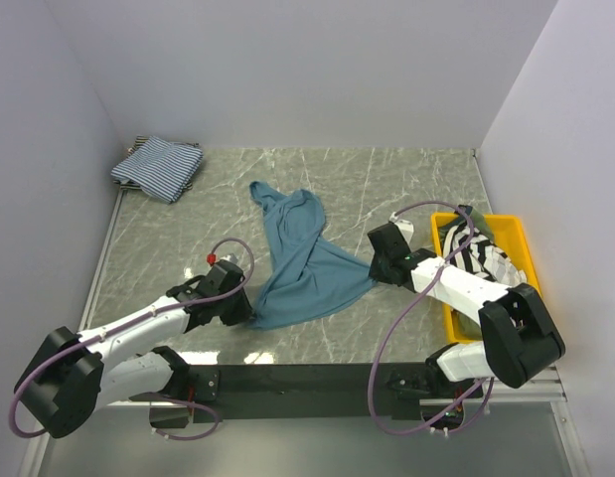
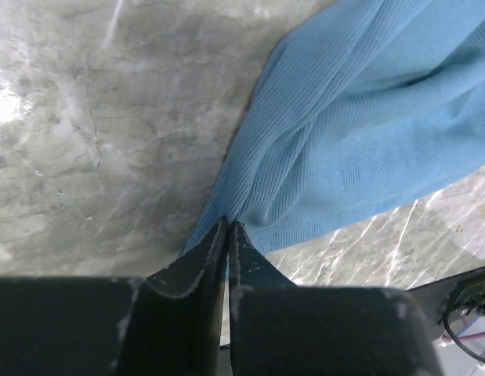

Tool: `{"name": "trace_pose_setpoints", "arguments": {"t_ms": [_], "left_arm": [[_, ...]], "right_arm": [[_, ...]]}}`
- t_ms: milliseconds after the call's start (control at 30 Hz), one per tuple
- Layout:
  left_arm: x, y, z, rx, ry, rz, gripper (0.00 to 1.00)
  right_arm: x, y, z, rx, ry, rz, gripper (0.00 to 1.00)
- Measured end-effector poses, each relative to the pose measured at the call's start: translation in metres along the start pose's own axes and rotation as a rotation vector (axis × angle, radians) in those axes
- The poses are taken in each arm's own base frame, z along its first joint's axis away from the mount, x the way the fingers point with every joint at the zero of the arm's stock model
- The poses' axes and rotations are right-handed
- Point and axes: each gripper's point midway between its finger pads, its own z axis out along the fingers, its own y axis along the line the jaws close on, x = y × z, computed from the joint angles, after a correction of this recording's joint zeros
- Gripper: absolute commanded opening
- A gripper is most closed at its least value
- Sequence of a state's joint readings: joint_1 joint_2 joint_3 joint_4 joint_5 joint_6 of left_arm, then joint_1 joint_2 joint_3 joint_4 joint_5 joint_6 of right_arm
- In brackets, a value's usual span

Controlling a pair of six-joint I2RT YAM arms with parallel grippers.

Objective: Fold and stack the tank tops
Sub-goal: Flatten the tank top out

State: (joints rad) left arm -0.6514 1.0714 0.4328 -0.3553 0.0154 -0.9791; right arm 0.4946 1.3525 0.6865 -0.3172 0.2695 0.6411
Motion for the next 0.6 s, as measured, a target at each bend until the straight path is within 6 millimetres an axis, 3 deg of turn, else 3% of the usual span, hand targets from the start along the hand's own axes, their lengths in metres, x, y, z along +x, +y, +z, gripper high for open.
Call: {"name": "trace_pose_setpoints", "arguments": {"t_ms": [600], "left_arm": [[-0.014, -0.018, -0.018, 0.077, -0.047, 0.007, 0.09]], "right_arm": [[0.004, -0.009, 0.007, 0.048, 0.019, -0.019, 0.00]]}}
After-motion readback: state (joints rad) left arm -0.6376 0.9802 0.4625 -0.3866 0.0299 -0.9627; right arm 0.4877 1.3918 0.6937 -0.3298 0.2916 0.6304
